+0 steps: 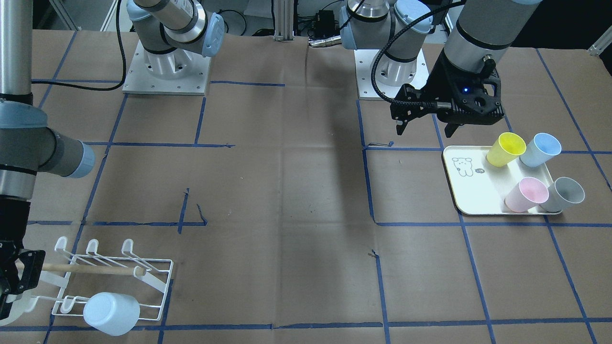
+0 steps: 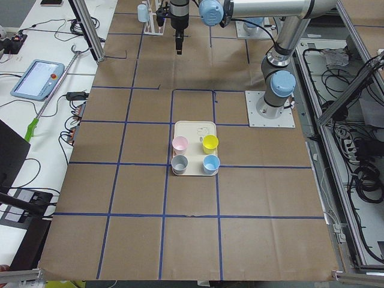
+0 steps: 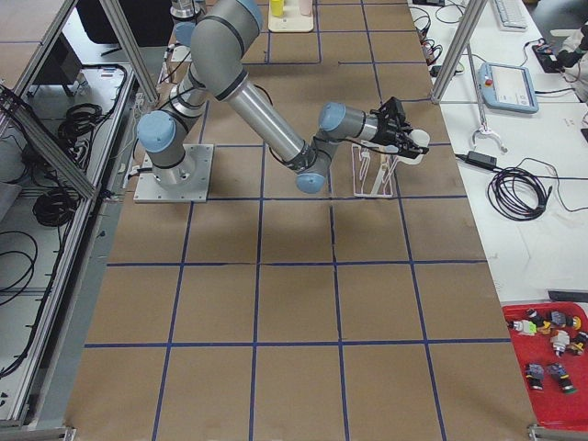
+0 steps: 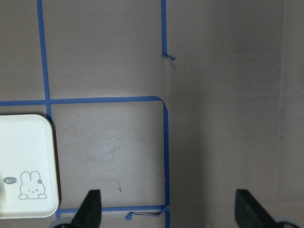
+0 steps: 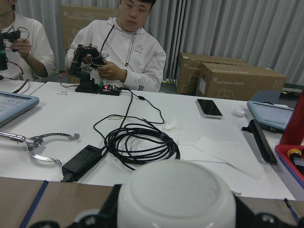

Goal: Transfer IKEA cup to right arm and place on rack

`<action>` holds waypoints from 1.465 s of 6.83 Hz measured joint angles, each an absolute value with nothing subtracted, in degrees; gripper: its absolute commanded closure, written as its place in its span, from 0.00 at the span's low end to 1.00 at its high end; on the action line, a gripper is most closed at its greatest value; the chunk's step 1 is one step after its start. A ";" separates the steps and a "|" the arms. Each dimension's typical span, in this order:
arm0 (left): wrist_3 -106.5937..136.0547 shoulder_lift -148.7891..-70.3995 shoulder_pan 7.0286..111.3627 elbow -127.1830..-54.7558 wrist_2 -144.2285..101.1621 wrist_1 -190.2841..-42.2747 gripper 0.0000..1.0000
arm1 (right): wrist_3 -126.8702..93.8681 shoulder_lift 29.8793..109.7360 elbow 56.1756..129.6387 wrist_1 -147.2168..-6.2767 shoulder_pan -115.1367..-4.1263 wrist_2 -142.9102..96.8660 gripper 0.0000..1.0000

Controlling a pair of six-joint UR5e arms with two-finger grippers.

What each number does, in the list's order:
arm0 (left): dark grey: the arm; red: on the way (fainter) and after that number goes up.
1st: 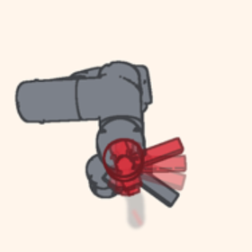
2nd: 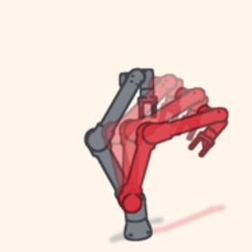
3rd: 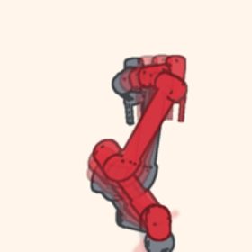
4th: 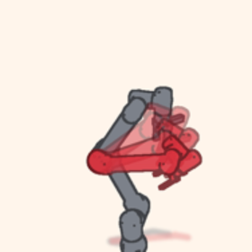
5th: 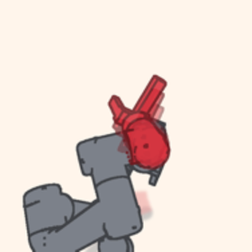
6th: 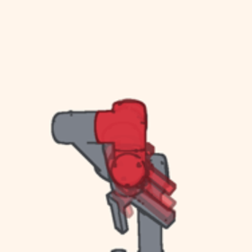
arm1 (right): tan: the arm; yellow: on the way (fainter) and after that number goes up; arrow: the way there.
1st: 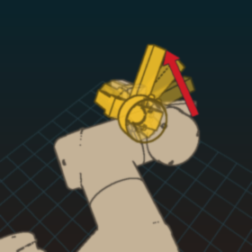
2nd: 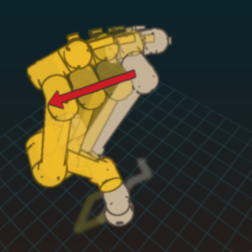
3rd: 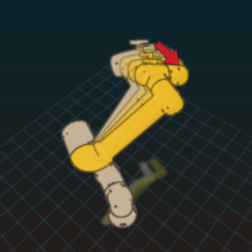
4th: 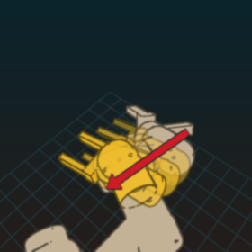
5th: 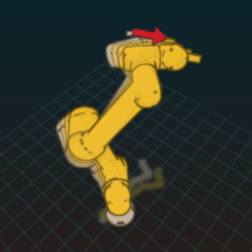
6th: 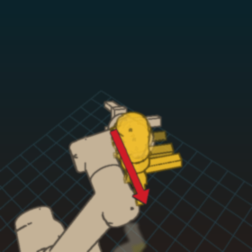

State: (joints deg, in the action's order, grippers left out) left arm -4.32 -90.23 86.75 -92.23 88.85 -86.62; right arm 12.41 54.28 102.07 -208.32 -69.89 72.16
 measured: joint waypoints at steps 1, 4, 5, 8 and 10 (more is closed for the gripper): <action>-4.10 -90.56 86.75 -91.88 88.86 -86.59 0.00 | 12.35 53.87 102.13 -208.57 -69.92 72.02 0.91; -3.79 -91.98 86.76 -90.27 88.92 -86.29 0.00 | 12.39 53.32 103.07 -209.22 -70.09 71.90 0.90; -3.73 -92.16 86.80 -89.99 88.93 -86.25 0.00 | 12.39 53.29 103.58 -209.42 -70.12 71.91 0.86; -3.69 -92.18 86.83 -89.96 88.94 -86.22 0.00 | 12.08 52.99 104.03 -209.38 -70.14 71.92 0.01; -3.71 -92.06 86.83 -90.18 88.92 -86.20 0.00 | 11.91 52.94 104.06 -208.94 -70.14 71.96 0.01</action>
State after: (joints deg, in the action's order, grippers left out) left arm -3.71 -92.06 86.83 -90.18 88.92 -86.20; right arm 11.91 52.94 104.06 -208.94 -70.14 71.96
